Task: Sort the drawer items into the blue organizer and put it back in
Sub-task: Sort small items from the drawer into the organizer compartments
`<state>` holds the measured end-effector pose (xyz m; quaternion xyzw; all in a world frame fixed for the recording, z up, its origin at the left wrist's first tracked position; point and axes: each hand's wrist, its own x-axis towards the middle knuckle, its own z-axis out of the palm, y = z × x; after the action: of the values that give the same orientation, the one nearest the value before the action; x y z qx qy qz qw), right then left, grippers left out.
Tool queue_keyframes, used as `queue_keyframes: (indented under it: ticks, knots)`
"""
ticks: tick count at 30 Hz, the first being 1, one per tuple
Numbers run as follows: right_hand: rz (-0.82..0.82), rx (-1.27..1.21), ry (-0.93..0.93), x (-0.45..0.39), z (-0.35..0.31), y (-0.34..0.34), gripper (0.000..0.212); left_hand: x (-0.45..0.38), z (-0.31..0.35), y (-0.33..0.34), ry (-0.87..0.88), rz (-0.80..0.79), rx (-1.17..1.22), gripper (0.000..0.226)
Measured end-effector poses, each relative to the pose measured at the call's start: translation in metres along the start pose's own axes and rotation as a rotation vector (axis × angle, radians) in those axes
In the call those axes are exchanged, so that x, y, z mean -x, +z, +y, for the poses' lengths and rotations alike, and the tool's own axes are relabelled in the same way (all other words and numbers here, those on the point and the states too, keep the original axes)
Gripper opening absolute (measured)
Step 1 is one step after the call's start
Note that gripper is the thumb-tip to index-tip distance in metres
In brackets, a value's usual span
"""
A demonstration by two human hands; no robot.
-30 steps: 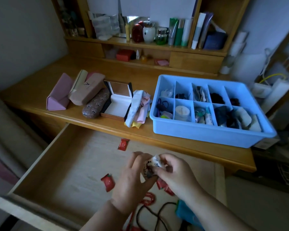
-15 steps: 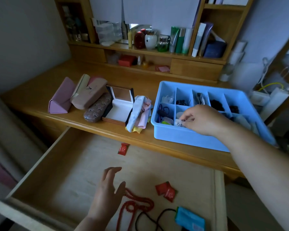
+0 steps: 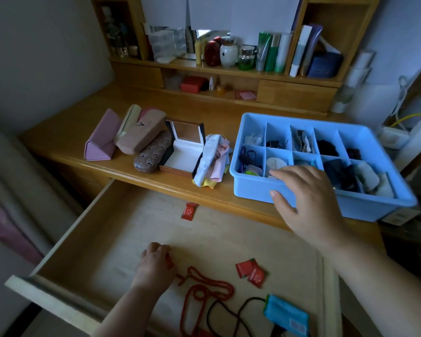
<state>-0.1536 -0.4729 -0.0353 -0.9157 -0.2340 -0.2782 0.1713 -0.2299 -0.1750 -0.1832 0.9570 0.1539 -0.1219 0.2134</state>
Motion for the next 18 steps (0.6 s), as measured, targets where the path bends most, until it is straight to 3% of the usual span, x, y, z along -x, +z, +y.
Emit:
queue_keyframes:
  ticks: [2, 5, 10, 13, 16, 18]
  knots:
    - [0.067, -0.063, -0.098, 0.021, -0.014, 0.007, 0.026, 0.000, -0.002, 0.003, -0.004, -0.004, -0.032, 0.046]
    - [-0.086, -0.183, -0.109, 0.059, -0.030, 0.027, 0.019, -0.001, -0.003, 0.003, -0.077, -0.029, 0.005, 0.034]
    - [-0.464, -0.314, 0.318, 0.101, -0.028, 0.059, 0.010, 0.002, 0.002, 0.001, 0.014, 0.058, 0.123, 0.012]
    - [-0.614, -0.204, 0.429, 0.107, -0.013, 0.078, 0.027, 0.006, 0.010, 0.002, 0.098, 0.149, 0.239, 0.016]
    - [-0.835, -0.193, 0.349, 0.107, -0.008, 0.091, 0.058, 0.011, 0.017, 0.002, -0.014, 0.078, 0.678, 0.009]
    - [-0.959, -0.131, 0.251, 0.106, -0.009, 0.100, 0.065, 0.015, 0.019, -0.003, -0.127, -0.008, 1.010, 0.014]
